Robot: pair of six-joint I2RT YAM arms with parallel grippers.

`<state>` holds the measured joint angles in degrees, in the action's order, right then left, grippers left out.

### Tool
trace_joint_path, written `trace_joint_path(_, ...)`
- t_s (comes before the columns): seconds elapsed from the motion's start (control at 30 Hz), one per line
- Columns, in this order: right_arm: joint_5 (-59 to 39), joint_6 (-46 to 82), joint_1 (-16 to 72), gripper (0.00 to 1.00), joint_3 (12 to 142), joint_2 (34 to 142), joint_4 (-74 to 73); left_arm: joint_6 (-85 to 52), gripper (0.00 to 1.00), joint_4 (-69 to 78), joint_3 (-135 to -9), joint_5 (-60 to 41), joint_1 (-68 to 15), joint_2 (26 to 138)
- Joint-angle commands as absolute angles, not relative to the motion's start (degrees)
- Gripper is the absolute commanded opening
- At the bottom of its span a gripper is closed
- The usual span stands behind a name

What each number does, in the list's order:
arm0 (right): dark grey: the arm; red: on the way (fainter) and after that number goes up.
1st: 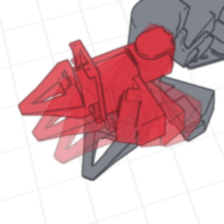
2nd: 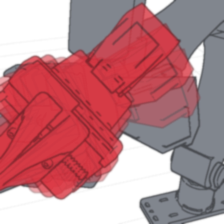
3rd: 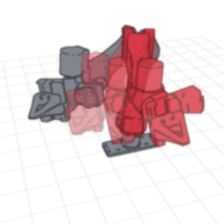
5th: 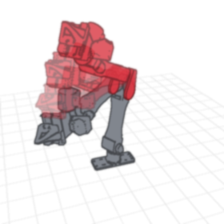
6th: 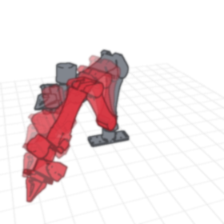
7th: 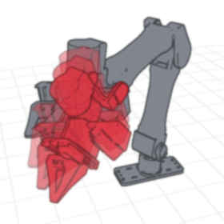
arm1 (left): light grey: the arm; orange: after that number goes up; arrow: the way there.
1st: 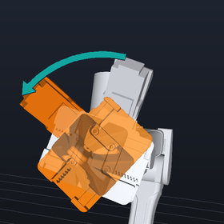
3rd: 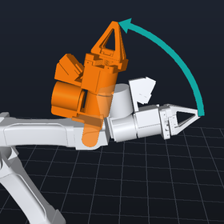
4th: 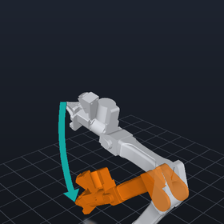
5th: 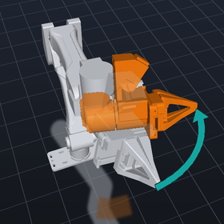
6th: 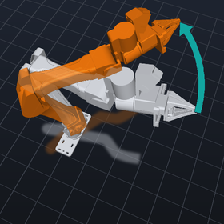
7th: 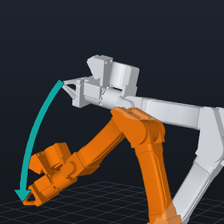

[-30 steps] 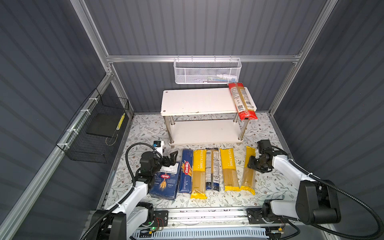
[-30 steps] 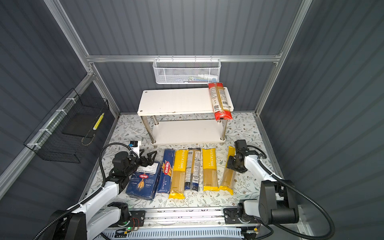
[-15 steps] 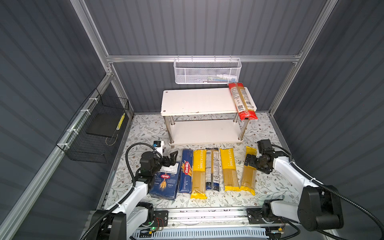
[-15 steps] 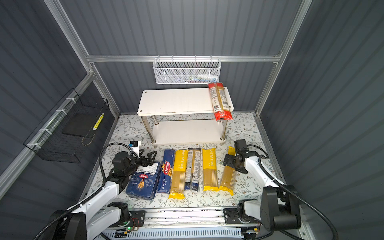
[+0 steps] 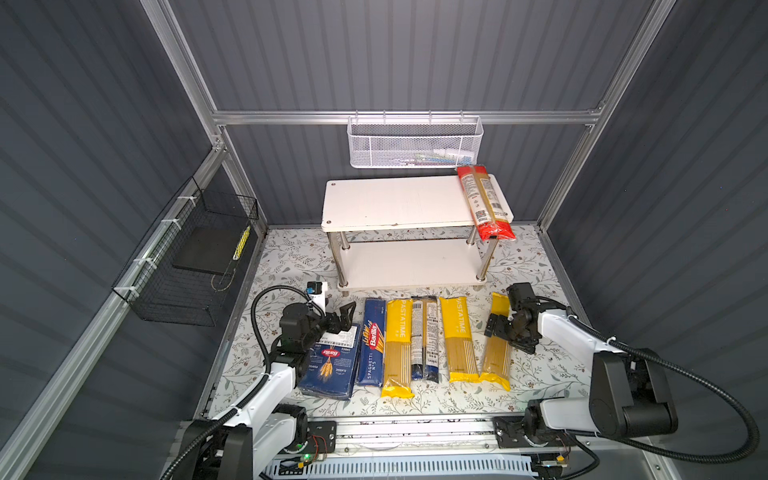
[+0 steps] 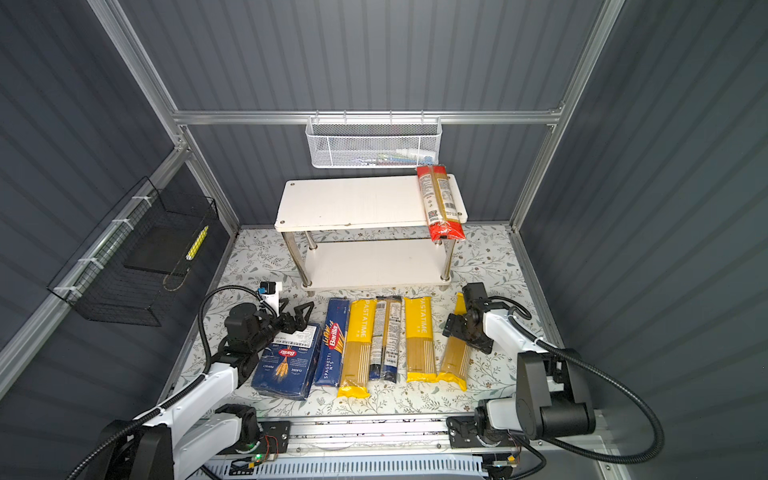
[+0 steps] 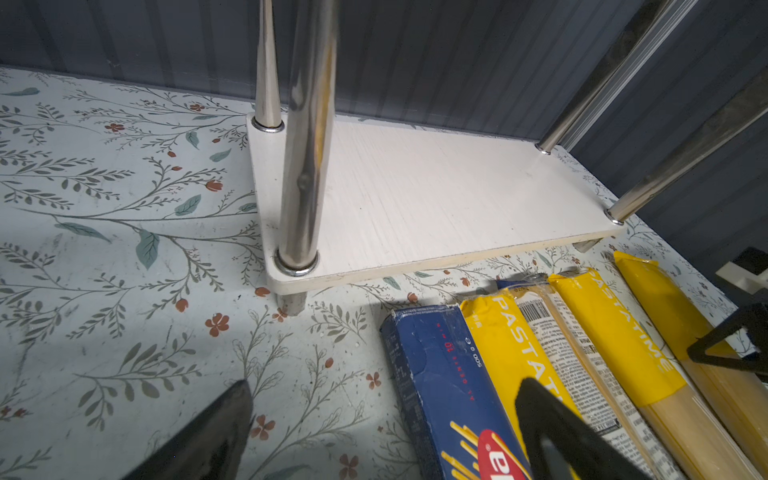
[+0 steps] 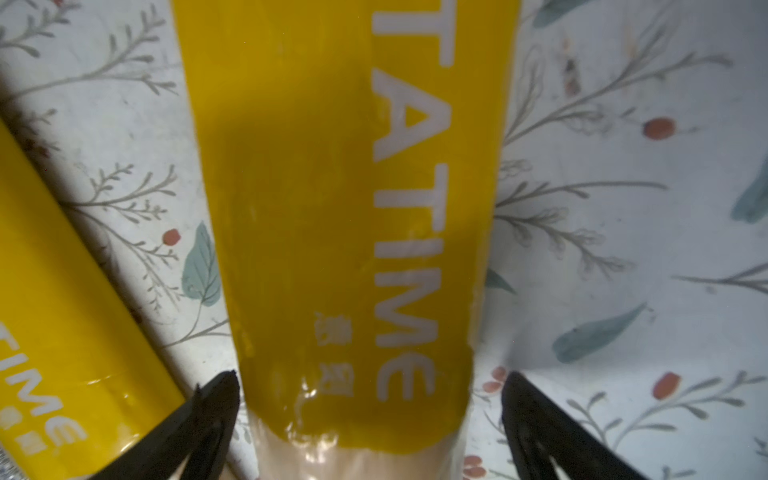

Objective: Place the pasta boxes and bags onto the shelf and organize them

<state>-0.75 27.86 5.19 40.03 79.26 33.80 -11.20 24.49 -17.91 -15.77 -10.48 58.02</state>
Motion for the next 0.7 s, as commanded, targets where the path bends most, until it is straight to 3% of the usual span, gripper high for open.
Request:
trace_joint_path(0.0,2.0,29.8,5.8,0.99,42.3,82.3,36.5,-10.6,1.0,24.9,-18.0,-17.1,-10.7,58.0)
trace_joint_path(0.2,2.1,31.2,6.5,0.99,42.3,84.0,35.3,-10.7,0.99,24.9,-17.9,-16.8,-10.7,57.7)
trace_joint_path(0.57,1.2,31.2,7.4,0.85,41.9,85.1,34.4,-10.6,1.0,24.8,-17.9,-16.9,-10.7,57.4)
trace_joint_path(0.67,-0.3,30.7,7.4,0.7,41.0,84.3,33.0,-10.6,1.0,24.6,-17.9,-16.9,-10.7,57.4)
